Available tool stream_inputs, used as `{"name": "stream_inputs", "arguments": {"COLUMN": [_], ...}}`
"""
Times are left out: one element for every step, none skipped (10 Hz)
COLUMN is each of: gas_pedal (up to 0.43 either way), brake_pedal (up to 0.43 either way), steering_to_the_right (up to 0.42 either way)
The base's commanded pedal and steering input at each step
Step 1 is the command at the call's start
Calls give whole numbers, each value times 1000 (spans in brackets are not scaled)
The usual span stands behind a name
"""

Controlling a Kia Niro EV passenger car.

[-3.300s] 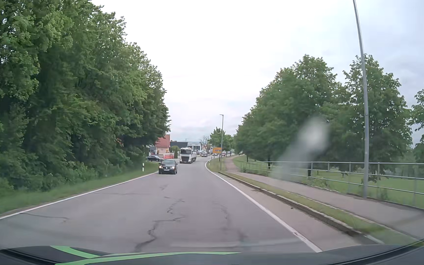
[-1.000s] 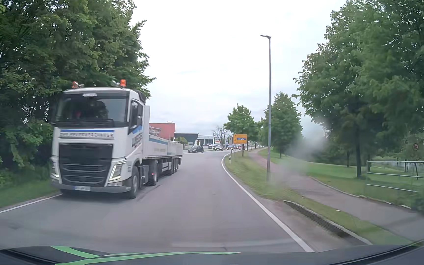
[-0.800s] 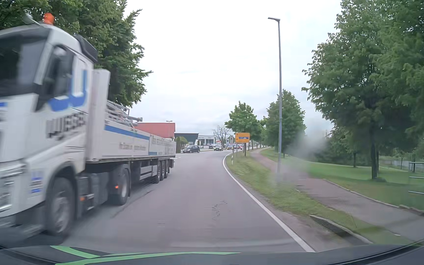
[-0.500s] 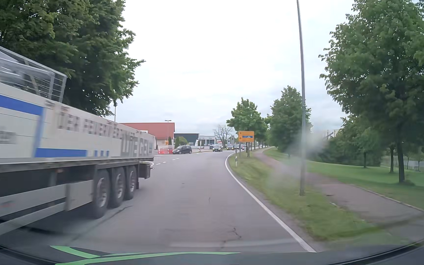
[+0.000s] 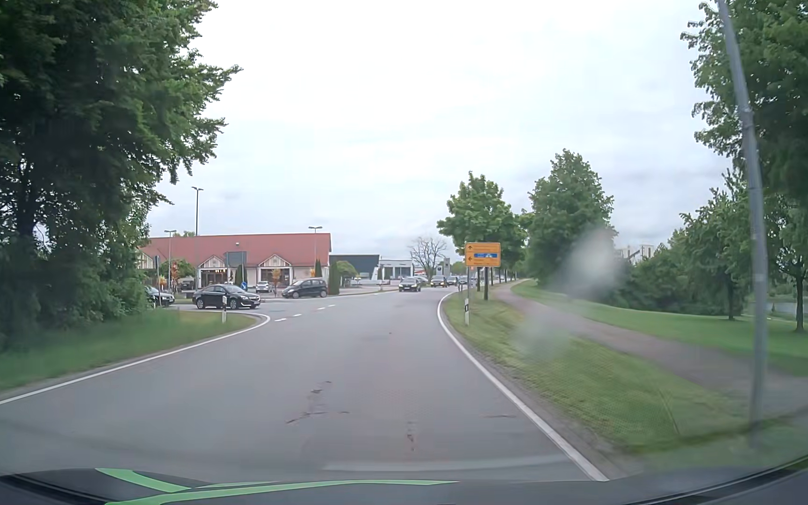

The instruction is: Follow the waypoints while adhering to traffic rules and regulations

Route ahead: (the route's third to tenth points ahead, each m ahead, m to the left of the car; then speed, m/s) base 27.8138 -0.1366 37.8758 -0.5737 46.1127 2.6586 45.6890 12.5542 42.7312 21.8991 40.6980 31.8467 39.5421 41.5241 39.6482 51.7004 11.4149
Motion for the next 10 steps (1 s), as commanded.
{"name": "stream_inputs", "arguments": {"gas_pedal": [0, 0, 0, 0, 0, 0, 0, 0, 0, 0], "brake_pedal": [195, 201, 207, 213, 213, 220, 232, 232, 232, 238], "steering_to_the_right": [0, 0, 0, 1, 1, 2, 3, 4, 5, 6]}}
